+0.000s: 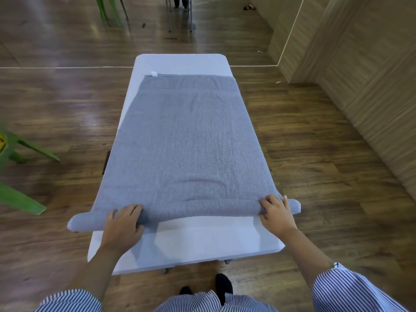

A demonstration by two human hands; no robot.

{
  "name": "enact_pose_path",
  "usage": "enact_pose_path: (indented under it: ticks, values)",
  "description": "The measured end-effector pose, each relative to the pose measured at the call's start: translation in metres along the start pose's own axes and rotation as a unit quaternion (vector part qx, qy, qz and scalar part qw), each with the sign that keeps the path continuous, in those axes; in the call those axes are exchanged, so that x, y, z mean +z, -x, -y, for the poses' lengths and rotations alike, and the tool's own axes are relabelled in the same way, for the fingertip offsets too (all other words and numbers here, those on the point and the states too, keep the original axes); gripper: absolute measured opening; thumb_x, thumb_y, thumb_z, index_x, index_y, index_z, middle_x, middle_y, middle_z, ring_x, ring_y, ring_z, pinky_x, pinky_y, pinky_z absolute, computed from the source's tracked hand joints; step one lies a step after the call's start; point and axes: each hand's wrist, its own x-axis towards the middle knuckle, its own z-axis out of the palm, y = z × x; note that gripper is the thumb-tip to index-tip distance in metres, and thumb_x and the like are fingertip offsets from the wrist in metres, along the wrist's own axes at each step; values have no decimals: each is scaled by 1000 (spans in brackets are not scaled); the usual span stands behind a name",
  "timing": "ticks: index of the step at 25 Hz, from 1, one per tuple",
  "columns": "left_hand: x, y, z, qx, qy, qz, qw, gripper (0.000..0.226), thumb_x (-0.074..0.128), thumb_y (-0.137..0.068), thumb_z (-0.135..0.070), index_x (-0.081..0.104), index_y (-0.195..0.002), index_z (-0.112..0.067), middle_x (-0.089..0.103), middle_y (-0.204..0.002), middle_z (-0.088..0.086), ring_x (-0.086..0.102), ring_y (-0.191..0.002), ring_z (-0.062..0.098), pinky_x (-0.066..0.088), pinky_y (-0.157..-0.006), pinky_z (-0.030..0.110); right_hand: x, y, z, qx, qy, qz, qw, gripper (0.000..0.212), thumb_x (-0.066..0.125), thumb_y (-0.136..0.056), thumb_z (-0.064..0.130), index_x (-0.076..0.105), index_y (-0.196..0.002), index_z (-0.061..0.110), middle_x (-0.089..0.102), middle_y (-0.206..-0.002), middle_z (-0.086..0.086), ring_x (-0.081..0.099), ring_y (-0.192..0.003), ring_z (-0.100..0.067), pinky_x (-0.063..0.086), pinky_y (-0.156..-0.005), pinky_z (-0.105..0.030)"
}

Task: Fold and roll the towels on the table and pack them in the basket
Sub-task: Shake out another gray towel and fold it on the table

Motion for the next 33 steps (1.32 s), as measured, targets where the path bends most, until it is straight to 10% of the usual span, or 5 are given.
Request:
enact_pose_path:
  ticks: [6, 14, 20, 33]
  values:
    - [-3, 7, 3, 26, 34, 35, 998, 49, 36, -71, -36, 70, -97, -12, 71, -84, 2, 66, -68, 24, 51, -61, 38, -5, 3, 4, 16, -11, 27, 999, 27, 42, -90, 12, 59, -111, 15, 59, -104, 2, 52, -108, -17, 0, -116, -45]
    - [-2, 37, 58, 12, 27, 43, 999, 53, 62, -62, -31, 60, -111, -12, 63, -109, 4, 60, -99, 26, 47, -89, 48, 9, 14, -10, 50, 2, -10, 999, 34, 61, -75, 15, 60, -109, 11, 57, -105, -4, 50, -109, -27, 18, -106, -58]
    - [-2, 56, 84, -42, -18, 49, 998, 48, 57, -58, -10, 69, -104, -7, 70, -91, 9, 66, -71, 33, 53, -61, 44, 19, 11, 9, 31, -58, -15, 998, 33, 62, -74, 2, 65, -106, 6, 63, -99, -12, 55, -99, -38, 33, -97, -60]
    - [-5, 62, 62, -12, 16, -35, 999, 50, 32, -66, -26, 70, -94, -9, 67, -86, 5, 66, -72, 30, 49, -64, 43, 7, 27, -6, 29, -25, 61, 997, 57, 26, -70, 40, 67, -97, 12, 61, -86, -4, 56, -94, -29, 25, -104, -51]
